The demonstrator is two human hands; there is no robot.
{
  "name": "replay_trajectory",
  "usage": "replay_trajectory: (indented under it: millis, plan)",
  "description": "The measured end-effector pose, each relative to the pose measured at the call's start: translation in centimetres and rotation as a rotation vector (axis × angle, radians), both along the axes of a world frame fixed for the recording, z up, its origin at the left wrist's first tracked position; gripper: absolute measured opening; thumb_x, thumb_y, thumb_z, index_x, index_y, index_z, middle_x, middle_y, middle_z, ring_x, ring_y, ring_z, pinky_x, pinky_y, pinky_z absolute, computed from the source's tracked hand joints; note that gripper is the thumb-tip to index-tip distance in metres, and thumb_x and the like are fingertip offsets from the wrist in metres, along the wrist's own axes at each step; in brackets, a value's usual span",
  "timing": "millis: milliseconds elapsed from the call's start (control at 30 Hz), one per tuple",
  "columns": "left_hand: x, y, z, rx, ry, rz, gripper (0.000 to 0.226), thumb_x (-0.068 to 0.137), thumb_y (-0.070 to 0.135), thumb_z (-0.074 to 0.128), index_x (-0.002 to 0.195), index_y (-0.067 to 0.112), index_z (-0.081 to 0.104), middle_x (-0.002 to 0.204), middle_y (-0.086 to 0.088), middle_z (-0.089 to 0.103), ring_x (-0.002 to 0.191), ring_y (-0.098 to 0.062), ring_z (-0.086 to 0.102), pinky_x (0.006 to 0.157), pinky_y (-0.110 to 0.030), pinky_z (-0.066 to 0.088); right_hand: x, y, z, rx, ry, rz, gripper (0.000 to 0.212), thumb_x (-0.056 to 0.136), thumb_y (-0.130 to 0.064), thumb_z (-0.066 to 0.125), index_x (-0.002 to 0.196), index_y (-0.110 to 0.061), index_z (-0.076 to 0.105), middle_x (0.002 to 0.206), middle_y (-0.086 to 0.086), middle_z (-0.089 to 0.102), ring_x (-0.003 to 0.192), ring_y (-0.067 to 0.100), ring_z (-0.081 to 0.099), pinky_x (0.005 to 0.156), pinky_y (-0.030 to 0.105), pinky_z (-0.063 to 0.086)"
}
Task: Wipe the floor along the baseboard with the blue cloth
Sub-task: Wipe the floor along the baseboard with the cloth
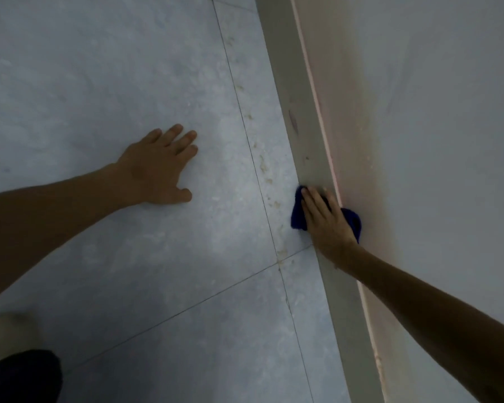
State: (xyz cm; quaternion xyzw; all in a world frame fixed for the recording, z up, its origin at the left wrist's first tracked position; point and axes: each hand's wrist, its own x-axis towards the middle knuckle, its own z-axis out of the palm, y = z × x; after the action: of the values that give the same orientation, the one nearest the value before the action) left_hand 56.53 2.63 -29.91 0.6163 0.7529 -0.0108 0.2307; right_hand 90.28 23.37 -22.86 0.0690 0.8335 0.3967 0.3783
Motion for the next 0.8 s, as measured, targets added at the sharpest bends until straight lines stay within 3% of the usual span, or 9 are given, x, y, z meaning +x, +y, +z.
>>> replay_trajectory:
  millis: [133, 300, 500, 667, 800]
  plan:
    - [0.0, 0.0, -0.3, 0.008, -0.017, 0.015, 0.101, 0.088, 0.073, 0.043, 0.163, 0.018, 0.003, 0.170, -0.002, -0.015, 0.158, -0.021, -0.013, 0.128, -0.039, 0.000, -7.6, 3.2, -1.0, 0.049, 0.073, 0.025, 0.067, 0.104, -0.019, 0.042, 0.158, 0.004, 0.012, 0.168, 0.025, 0.000, 0.155, 0.042, -0.007, 0.123, 0.057, -0.010]
    - [0.0, -0.2, -0.1, 0.009, -0.042, 0.037, 0.107, 0.073, 0.073, 0.026, 0.163, 0.018, 0.005, 0.171, -0.002, -0.013, 0.158, -0.022, -0.012, 0.128, -0.039, -0.001, -2.9, 1.3, -0.5, -0.002, -0.015, -0.005, 0.075, 0.100, -0.012, 0.047, 0.155, 0.008, 0.001, 0.165, 0.031, -0.006, 0.151, 0.046, -0.017, 0.111, 0.060, -0.030]
    - [0.5, 0.1, 0.0, -0.004, -0.047, 0.031, 0.098, 0.090, 0.067, 0.048, 0.163, 0.018, 0.004, 0.170, -0.004, -0.016, 0.157, -0.023, -0.015, 0.129, -0.042, -0.002, -0.4, 2.3, -0.4, -0.065, -0.100, 0.009, 0.077, 0.096, -0.013, 0.061, 0.151, 0.015, 0.013, 0.163, 0.034, 0.011, 0.153, 0.049, 0.002, 0.125, 0.060, -0.002]
    - [0.2, -0.1, -0.8, 0.067, -0.096, 0.063, 0.102, 0.078, 0.069, 0.033, 0.163, 0.018, 0.008, 0.171, -0.004, -0.013, 0.158, -0.023, -0.014, 0.127, -0.041, -0.004, -7.1, 4.1, -0.8, 0.015, -0.050, 0.069, 0.081, 0.096, -0.015, 0.061, 0.156, 0.008, 0.011, 0.166, 0.030, 0.003, 0.154, 0.046, -0.005, 0.122, 0.061, -0.010]
    - [0.4, -0.6, -1.5, 0.181, -0.125, 0.111, 0.102, 0.072, 0.067, 0.030, 0.160, 0.015, 0.025, 0.171, -0.005, 0.002, 0.159, -0.024, -0.002, 0.128, -0.043, 0.003, -15.3, 7.7, -1.1, 0.091, 0.014, 0.100, 0.073, 0.098, -0.025, 0.059, 0.157, -0.001, 0.024, 0.168, 0.022, 0.007, 0.155, 0.043, -0.003, 0.124, 0.062, 0.002]
